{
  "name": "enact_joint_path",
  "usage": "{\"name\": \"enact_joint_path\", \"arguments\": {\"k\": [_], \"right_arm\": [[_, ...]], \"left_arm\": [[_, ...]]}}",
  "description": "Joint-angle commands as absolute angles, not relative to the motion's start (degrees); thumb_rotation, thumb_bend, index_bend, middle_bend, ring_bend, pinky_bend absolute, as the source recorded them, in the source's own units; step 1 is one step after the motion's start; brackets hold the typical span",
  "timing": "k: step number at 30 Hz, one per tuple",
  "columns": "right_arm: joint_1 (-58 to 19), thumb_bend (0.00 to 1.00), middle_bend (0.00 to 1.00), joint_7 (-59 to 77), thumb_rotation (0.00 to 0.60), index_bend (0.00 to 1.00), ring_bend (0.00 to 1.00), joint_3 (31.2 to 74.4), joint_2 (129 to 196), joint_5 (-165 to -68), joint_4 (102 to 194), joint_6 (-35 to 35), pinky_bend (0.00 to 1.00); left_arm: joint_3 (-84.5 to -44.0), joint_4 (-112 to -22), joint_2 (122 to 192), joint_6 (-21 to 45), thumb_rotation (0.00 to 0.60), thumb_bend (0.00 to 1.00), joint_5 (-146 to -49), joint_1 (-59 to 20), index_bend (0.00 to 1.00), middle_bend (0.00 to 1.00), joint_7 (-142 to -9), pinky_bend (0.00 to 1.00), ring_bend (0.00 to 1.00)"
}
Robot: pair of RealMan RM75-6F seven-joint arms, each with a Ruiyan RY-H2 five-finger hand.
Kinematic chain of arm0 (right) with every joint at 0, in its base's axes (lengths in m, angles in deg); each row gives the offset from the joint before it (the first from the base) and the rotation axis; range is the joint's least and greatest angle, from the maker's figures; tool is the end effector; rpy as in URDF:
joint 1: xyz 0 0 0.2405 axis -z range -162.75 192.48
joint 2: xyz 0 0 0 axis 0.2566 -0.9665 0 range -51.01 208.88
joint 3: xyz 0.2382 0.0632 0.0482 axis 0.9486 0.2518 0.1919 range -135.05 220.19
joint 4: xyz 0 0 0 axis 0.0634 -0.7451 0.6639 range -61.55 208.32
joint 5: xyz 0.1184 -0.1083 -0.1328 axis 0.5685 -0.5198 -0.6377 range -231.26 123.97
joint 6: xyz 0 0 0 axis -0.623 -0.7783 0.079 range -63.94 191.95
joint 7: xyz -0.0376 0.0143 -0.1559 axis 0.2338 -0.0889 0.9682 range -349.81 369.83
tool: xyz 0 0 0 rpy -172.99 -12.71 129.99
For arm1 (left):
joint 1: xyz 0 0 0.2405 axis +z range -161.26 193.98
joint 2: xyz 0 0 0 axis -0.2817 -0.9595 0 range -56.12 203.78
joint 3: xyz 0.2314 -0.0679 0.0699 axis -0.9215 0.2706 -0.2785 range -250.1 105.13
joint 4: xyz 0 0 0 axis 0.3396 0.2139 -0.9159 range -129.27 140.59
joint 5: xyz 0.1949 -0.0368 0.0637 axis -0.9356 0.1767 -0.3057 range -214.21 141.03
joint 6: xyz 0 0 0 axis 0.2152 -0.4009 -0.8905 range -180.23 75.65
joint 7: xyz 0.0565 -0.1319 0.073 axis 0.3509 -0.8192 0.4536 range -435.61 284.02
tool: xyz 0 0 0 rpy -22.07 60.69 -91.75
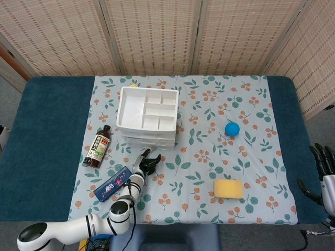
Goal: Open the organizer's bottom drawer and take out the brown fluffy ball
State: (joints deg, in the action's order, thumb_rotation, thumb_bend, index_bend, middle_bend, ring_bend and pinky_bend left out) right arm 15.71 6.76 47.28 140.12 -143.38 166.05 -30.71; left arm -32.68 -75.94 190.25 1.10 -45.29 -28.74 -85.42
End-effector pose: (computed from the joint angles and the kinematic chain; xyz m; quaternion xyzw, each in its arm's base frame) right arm -0.3026 -0.1716 0.1988 0.5553 -0.3436 0.4350 0.6200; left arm -0.0637 0.3415 -0.1303 -0.1011 -0.9012 -0.3960 0.1444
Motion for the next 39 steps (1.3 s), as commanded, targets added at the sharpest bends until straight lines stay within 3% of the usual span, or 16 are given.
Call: {"name": "enact_joint_path", "arguments": {"k": [1,26,39], "right_arm": [[15.8,0.30,0.03,6.8,0.600,0.00,0.01,47.3,140.1,-143.3,166.0,-30.7,0.07],[16.3,0.30,0.03,6.5,0.600,0.00,0.01,47.2,140.1,-143.3,165.9,-31.1,0.07],[16.4,0.30,0.03,6.1,0.600,0.00,0.01,47.3,140.2,-143.0,165.5,-31.0,0.07]], "left_arm": [[-32.3,-75.7,190.4,1.0,0.600,0.41,-44.9,-28.8,0.19,1.00,-85.6,1.00,1.00],[-28.5,-73.8,192.0,0.9,0.600,0.41,-42.2,-29.2,0.20,1.00,-88.2,1.00,1.00],[-26.9,-71.1,192.7,0.6,0.600,0.41,-41.1,-30.7,0.26,1.00,-87.8,1.00,1.00]]}}
